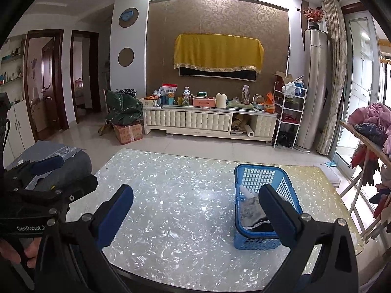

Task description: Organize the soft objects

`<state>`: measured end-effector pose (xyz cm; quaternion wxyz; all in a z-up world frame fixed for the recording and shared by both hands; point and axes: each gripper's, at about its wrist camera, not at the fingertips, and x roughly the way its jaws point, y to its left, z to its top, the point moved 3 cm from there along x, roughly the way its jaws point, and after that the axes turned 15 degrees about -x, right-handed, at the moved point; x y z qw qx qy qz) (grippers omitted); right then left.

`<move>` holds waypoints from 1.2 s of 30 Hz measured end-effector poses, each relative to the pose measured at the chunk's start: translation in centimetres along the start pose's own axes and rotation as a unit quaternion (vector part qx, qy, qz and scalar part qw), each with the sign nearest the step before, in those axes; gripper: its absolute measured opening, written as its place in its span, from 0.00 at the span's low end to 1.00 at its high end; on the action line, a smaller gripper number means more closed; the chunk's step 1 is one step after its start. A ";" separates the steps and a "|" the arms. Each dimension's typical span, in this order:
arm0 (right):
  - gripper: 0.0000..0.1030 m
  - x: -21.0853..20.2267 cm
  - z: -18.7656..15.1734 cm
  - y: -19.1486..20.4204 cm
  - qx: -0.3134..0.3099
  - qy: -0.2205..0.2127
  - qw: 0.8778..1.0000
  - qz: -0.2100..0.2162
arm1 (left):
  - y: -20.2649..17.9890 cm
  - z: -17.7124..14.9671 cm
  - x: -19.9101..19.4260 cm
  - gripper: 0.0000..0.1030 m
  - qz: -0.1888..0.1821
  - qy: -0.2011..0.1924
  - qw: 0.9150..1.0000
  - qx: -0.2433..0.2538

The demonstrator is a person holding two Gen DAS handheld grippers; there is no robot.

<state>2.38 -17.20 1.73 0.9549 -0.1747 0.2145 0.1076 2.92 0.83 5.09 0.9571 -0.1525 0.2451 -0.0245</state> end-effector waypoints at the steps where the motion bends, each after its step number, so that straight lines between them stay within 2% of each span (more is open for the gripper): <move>1: 1.00 -0.1 0.0 0.0 0.000 0.000 1.000 0.000 | 0.1 0.0 -0.2 1.00 -0.001 -0.001 1.000 0.000; 27: 1.00 -0.9 -0.4 0.5 0.009 0.001 1.000 0.005 | -0.6 0.1 -0.7 1.00 -0.004 -0.010 1.000 0.004; 36: 0.99 -0.8 -0.4 0.4 0.016 0.008 1.000 0.006 | -0.5 -0.2 -0.2 1.00 -0.008 0.000 1.000 0.006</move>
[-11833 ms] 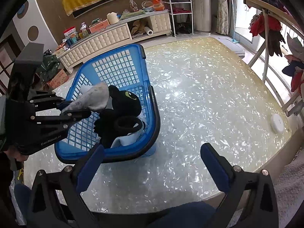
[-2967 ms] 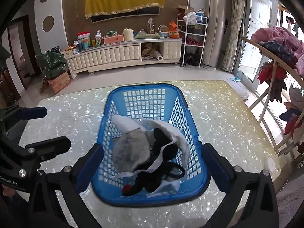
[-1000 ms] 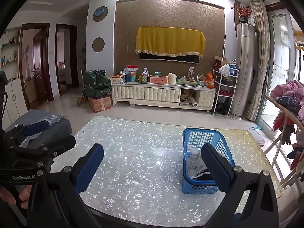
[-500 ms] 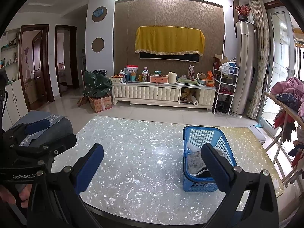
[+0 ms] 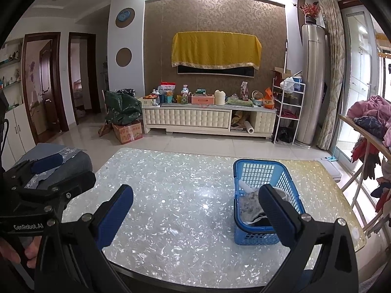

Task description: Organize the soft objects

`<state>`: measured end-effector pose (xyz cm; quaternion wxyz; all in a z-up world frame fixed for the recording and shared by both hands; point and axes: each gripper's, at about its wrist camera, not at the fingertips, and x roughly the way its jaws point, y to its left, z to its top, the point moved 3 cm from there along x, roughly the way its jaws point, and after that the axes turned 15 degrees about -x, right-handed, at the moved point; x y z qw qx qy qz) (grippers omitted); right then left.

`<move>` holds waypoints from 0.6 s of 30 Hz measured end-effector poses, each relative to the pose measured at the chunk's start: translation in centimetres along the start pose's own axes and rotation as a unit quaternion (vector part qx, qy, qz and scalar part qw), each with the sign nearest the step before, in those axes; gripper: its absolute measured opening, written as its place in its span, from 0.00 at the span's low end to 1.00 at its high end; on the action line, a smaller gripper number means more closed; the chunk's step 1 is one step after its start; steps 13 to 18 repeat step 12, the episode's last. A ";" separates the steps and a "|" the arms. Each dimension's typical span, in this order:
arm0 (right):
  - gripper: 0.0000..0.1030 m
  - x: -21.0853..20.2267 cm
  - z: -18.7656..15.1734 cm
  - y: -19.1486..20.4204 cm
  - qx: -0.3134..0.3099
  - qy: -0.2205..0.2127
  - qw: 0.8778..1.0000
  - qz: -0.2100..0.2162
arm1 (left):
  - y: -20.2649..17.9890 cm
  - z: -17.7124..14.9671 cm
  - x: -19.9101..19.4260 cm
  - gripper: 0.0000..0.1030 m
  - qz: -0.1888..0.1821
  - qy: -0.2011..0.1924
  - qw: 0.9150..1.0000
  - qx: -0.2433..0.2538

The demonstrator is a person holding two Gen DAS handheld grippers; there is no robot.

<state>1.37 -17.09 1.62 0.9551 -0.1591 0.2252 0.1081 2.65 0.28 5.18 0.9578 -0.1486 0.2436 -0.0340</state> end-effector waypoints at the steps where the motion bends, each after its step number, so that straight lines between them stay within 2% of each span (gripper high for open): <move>1: 0.99 0.0 0.0 0.0 0.001 0.000 1.000 0.000 | 0.0 0.0 0.0 1.00 -0.001 0.000 1.000 -0.001; 18: 0.99 0.1 0.1 -0.1 0.003 0.004 1.000 0.002 | -0.2 0.0 -0.1 1.00 0.004 -0.010 1.000 0.003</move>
